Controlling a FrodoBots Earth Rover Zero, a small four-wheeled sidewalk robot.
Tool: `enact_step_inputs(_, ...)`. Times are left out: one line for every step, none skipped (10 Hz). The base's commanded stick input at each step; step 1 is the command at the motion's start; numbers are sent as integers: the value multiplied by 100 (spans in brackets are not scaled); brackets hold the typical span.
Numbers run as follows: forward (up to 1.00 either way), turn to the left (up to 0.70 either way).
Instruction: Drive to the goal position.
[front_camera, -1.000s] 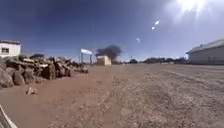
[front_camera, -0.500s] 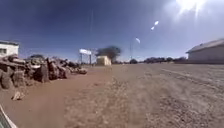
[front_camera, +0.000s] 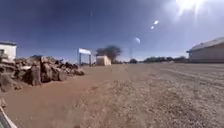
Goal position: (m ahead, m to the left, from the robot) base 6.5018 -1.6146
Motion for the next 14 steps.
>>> enact_step_inputs(70,-35)
enact_step_inputs(70,0)
enact_step_inputs(70,0)
enact_step_inputs(70,0)
enact_step_inputs(70,0)
enact_step_inputs(70,0)
enact_step_inputs(70,0)
enact_step_inputs(70,0)
enact_step_inputs(70,0)
enact_step_inputs(70,0)
enact_step_inputs(70,0)
enact_step_inputs(70,0)
enact_step_inputs(70,0)
enact_step_inputs(70,0)
